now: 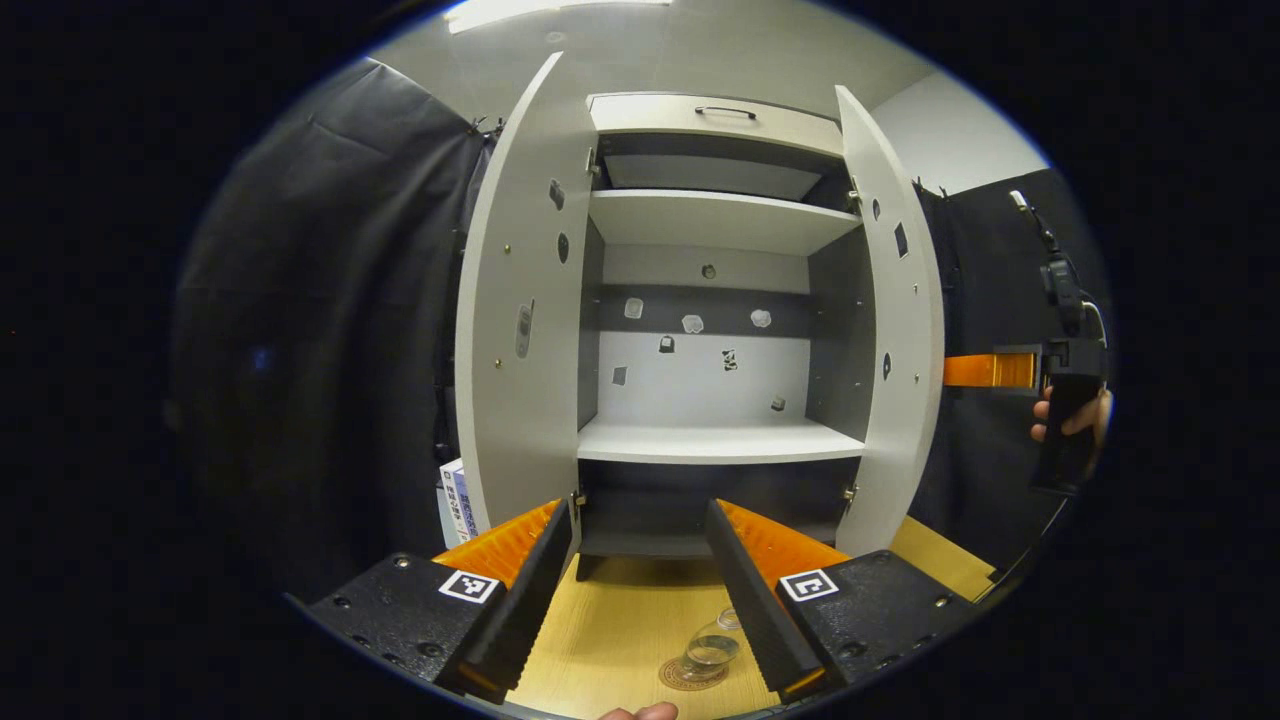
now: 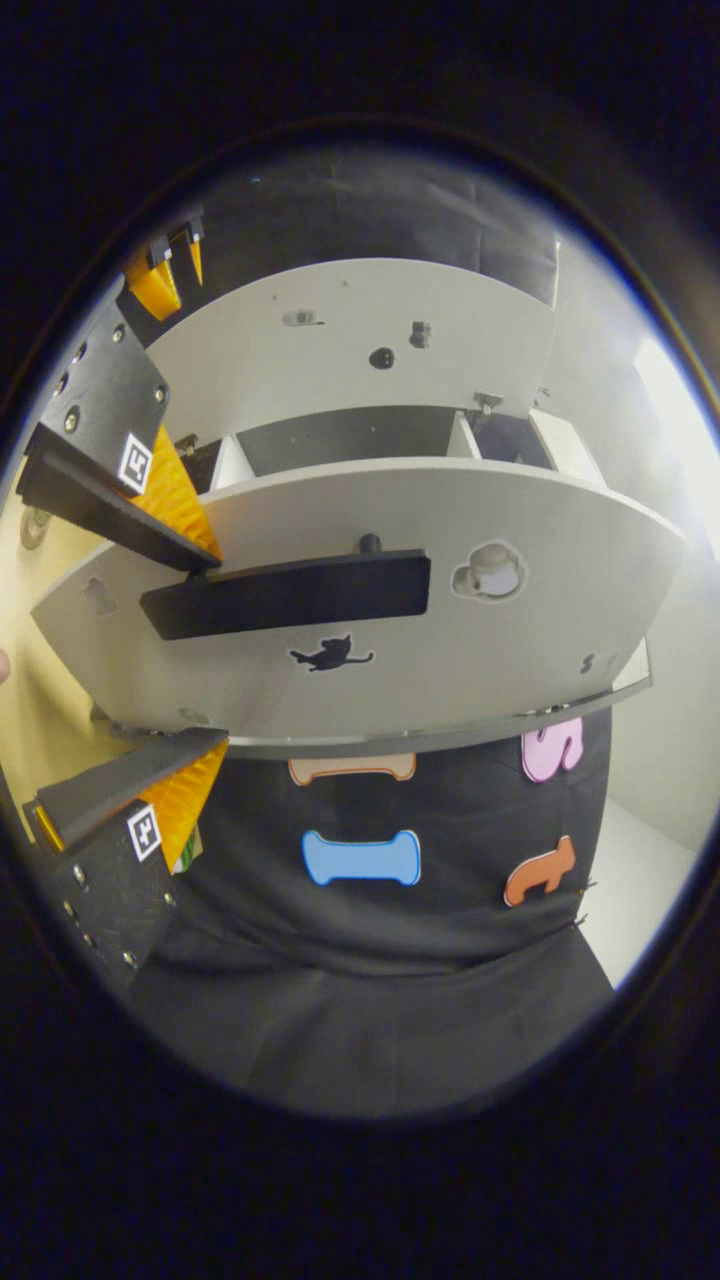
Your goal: Grasp the bottle in the cabinet with the left hand and place it on the coaster, then close the right door with the right hand and the left door with the left hand.
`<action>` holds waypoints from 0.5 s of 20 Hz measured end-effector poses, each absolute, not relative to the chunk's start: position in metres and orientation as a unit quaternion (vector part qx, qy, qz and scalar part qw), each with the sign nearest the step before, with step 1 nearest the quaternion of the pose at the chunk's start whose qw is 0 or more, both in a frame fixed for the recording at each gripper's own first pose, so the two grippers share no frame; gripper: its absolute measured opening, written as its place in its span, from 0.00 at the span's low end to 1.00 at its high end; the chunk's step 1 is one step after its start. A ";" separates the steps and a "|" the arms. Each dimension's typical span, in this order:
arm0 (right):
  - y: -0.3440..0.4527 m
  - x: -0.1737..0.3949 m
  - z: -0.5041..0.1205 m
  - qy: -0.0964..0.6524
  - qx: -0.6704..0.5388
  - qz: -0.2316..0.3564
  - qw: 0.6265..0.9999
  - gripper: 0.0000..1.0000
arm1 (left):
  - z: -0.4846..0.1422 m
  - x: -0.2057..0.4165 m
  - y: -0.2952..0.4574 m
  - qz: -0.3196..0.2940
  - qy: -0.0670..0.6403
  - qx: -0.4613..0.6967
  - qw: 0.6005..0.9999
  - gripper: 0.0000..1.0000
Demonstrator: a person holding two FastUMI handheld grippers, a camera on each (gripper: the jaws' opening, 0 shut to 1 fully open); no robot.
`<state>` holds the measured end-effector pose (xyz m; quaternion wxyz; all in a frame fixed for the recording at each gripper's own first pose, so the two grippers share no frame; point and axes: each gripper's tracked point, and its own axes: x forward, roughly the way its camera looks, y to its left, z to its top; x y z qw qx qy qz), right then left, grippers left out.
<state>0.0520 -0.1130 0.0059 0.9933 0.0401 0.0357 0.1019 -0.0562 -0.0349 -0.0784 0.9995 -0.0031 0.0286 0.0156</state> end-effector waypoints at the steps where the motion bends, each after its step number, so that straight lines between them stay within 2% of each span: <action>1: -0.104 0.057 0.006 0.035 0.035 0.105 0.993 0.97 | -0.077 -0.056 -0.029 0.021 0.028 -0.006 0.999 0.87; 10: -0.028 0.123 0.010 0.009 -0.017 0.106 0.994 1.00 | -0.066 -0.055 0.031 0.063 0.029 -0.030 0.997 0.88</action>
